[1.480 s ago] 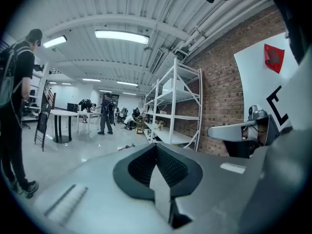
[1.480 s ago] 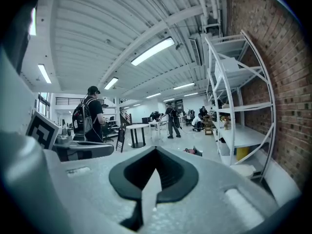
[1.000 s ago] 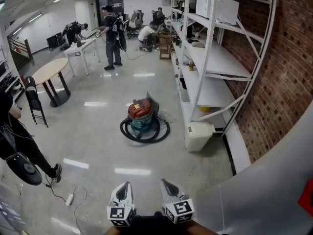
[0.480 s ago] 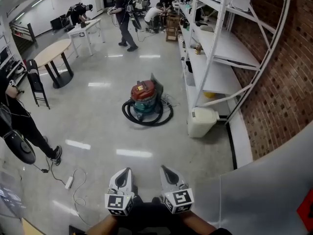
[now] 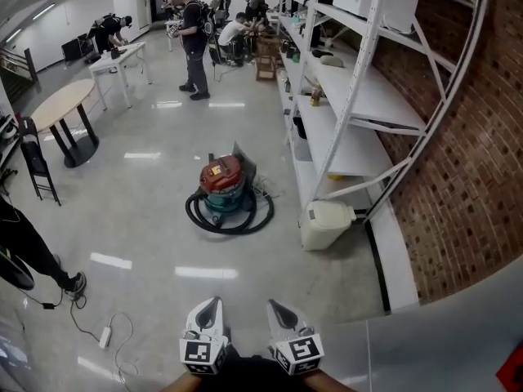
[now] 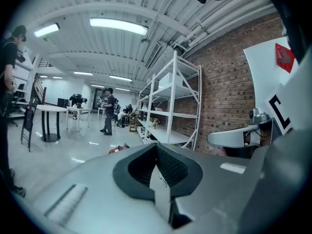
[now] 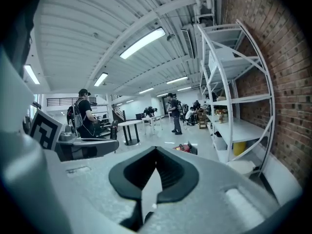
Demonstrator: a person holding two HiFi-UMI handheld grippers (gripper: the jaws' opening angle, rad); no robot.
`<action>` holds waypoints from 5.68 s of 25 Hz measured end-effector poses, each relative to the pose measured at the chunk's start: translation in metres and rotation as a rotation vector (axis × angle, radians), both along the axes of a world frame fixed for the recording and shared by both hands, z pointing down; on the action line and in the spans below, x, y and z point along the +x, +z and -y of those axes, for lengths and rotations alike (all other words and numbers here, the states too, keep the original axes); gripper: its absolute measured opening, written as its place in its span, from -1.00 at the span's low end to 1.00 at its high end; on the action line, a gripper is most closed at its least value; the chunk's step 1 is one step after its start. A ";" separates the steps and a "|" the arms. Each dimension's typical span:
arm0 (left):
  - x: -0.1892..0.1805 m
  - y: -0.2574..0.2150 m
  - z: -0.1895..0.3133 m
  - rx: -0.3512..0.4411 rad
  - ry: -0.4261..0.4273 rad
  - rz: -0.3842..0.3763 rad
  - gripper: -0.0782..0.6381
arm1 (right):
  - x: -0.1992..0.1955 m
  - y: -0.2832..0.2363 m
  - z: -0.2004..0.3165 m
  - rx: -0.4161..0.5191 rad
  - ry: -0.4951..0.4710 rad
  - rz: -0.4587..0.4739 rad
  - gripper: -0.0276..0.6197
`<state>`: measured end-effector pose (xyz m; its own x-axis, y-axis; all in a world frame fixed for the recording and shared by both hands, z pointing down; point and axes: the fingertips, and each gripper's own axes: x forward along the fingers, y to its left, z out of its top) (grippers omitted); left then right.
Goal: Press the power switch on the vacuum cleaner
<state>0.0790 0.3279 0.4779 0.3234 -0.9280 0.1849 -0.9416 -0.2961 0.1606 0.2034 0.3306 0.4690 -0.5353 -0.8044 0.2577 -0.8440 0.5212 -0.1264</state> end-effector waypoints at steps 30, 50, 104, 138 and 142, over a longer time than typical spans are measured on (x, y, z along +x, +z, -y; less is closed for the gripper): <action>-0.224 -0.039 0.315 0.079 -0.129 0.051 -0.73 | -0.182 -0.037 0.353 0.069 -0.040 -0.082 -0.94; -0.218 -0.015 0.506 0.009 -0.367 0.082 -0.73 | -0.213 0.012 0.561 -0.040 -0.357 -0.106 -0.94; -0.263 0.360 0.740 -0.426 -0.180 0.096 -0.74 | -0.316 0.424 0.779 -0.539 -0.367 -0.521 -0.94; -0.276 0.371 0.758 -0.464 -0.150 0.085 -0.74 | -0.320 0.447 0.803 -0.629 -0.287 -0.537 -0.94; -0.277 0.334 0.752 -0.457 -0.188 0.106 -0.74 | -0.316 0.386 0.794 -0.524 -0.279 -0.474 -0.94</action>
